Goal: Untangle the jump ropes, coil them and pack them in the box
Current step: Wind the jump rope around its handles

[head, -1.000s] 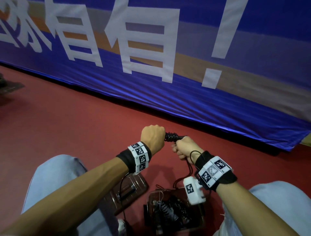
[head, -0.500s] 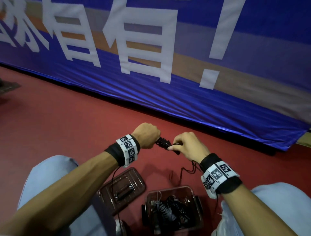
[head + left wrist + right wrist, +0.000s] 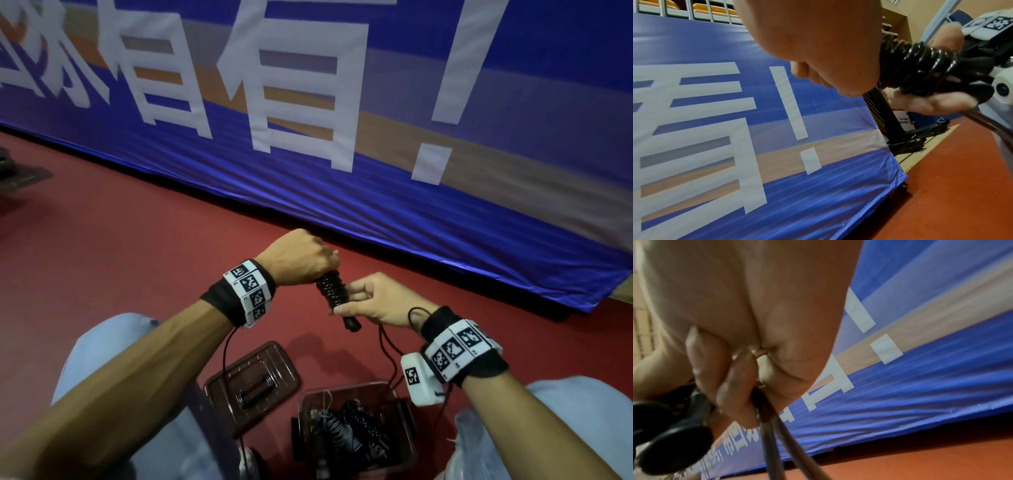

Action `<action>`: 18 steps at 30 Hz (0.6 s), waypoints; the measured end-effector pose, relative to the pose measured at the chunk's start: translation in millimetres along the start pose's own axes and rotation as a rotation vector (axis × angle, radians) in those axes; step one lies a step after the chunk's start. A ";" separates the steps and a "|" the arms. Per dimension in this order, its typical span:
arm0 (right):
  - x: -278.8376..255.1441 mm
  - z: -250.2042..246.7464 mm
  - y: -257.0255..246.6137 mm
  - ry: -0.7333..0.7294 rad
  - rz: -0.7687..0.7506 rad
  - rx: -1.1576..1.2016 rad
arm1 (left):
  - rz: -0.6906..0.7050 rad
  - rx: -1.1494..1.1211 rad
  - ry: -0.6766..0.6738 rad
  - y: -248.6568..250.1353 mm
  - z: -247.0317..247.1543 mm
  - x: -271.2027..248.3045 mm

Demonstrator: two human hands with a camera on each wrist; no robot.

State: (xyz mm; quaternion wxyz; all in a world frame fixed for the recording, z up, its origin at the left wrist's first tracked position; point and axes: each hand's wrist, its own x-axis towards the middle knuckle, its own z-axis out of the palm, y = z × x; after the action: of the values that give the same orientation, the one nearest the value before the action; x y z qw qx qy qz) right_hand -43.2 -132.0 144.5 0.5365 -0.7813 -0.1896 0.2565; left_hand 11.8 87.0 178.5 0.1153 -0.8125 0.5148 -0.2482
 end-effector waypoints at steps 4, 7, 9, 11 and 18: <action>-4.2 -5.2 -9.4 -0.081 -0.005 0.135 | -0.085 -0.111 0.163 -2.8 -3.3 -2.0; -6.1 -8.8 -9.7 -0.170 -0.041 0.194 | -0.107 -0.189 0.189 1.9 -2.5 -2.5; -6.7 -10.7 -7.1 -0.208 -0.083 0.258 | -0.162 -0.256 0.213 5.5 -1.1 -2.2; -7.0 -12.0 -5.5 -0.212 -0.117 0.349 | -0.261 -0.334 0.252 8.8 1.3 -1.6; -11.4 -10.2 -15.3 -0.095 -0.158 0.661 | -0.659 -0.459 0.347 29.5 -0.5 8.2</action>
State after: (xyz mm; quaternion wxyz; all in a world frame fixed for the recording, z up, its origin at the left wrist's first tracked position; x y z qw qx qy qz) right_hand -46.4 -140.7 164.1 0.7694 -0.5354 -0.1812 0.2978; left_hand -8.6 66.6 168.2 -0.2420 -0.8842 0.2815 -0.2836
